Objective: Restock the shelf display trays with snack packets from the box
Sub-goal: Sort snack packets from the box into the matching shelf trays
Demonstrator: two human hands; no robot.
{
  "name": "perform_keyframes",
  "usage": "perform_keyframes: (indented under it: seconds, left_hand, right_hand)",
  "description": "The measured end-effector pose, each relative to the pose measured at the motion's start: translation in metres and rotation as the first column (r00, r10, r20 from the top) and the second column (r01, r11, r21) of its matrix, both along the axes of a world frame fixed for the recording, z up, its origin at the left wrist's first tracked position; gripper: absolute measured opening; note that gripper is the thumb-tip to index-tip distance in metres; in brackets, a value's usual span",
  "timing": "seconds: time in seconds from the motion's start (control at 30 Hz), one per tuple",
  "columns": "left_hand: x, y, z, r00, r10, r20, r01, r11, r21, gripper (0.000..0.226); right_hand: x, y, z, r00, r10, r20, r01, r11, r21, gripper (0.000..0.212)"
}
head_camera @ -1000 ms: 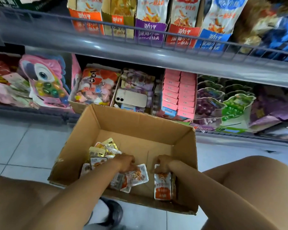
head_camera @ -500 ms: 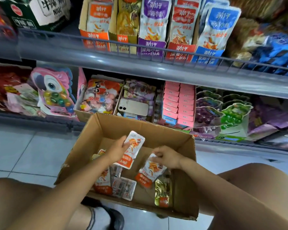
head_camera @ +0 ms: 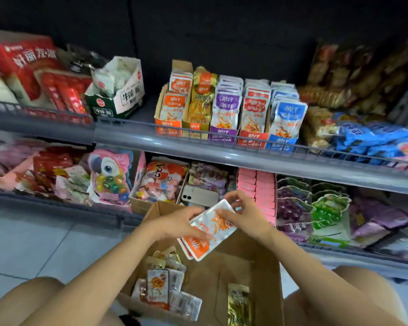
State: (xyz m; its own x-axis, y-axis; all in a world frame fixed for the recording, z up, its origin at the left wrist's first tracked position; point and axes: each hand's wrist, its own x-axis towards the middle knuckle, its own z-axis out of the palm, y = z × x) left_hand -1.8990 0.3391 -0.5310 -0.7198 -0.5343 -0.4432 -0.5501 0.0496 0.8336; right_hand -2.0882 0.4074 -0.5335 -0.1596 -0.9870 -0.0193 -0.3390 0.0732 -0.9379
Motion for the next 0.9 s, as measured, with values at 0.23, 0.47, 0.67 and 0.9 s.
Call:
perform_keyframes:
  seconds: [0.23,0.47,0.67,0.9]
  left_hand:
    - [0.011,-0.025,0.066,0.829,0.447,-0.334,-0.474,0.881,0.004,0.051]
    - [-0.006,-0.003,0.081,0.579,0.611,-0.540,-0.463,0.791,0.400,0.036]
    - [-0.001,-0.009,0.087,0.520,0.588,-0.620,-0.732,0.681,0.031,0.014]
    - [0.012,-0.022,0.108,0.708,0.421,-0.567,-0.615,0.762,-0.201,0.029]
  right_hand:
    - [0.001,-0.012,0.056,0.955,-0.024,0.297,0.024,1.000,0.002,0.021]
    - [0.029,-0.027,0.076,0.739,-0.122,0.663,0.192,0.981,-0.034,0.021]
    - [0.037,-0.031,0.089,0.943,-0.082,0.322,0.114,0.990,-0.083,0.034]
    - [0.037,-0.047,0.136,0.950,0.185,0.252,-0.114,0.956,-0.269,0.058]
